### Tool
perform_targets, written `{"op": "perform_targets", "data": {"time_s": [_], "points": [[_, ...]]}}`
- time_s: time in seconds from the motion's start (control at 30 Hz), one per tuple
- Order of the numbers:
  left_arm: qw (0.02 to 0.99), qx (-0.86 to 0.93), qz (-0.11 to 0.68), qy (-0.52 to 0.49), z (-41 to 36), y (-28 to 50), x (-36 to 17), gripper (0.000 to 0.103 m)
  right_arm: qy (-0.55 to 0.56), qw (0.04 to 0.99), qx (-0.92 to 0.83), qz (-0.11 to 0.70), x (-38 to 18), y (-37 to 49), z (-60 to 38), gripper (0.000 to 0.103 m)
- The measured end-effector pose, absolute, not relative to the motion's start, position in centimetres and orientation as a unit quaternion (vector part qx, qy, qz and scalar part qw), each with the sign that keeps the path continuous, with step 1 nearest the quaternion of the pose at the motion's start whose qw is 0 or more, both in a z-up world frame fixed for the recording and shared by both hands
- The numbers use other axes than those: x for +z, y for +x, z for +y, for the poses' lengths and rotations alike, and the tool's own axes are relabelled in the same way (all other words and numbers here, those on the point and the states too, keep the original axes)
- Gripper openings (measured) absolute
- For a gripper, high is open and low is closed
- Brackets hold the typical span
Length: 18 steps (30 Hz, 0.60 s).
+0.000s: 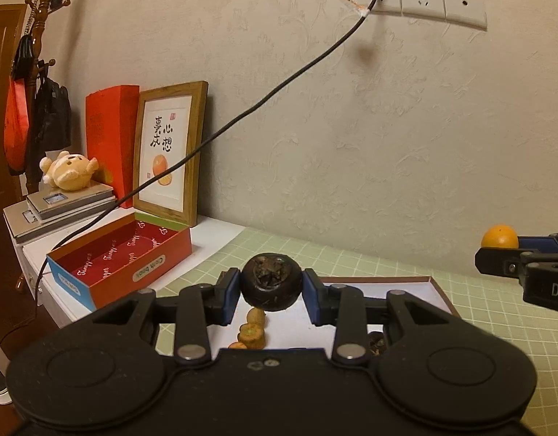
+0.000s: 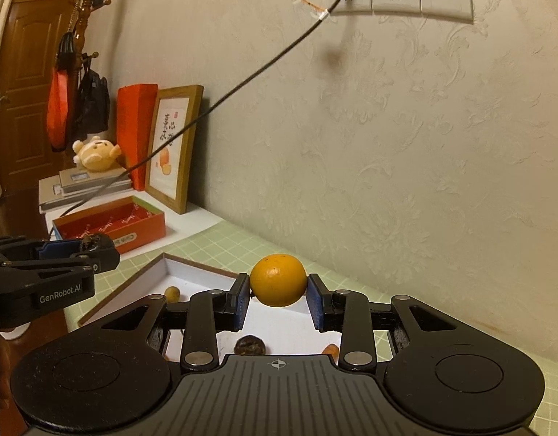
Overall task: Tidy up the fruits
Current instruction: 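Open both tools to drop the fruits into the box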
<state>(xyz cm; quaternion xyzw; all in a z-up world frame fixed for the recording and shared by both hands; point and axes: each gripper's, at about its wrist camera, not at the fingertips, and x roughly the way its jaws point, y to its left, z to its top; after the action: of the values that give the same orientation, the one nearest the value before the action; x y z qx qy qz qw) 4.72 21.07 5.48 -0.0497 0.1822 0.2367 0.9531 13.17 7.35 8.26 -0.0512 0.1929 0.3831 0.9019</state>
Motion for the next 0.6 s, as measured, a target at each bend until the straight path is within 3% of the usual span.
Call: {"op": "perform_targets", "data": {"time_s": [0.6], "points": [[0.942, 0.243, 0.226, -0.051, 24.8, 8.9, 2.3, 0.027, -0.043, 0.9, 0.358, 0.244, 4.5, 20.0, 10.1, 0.034]]}}
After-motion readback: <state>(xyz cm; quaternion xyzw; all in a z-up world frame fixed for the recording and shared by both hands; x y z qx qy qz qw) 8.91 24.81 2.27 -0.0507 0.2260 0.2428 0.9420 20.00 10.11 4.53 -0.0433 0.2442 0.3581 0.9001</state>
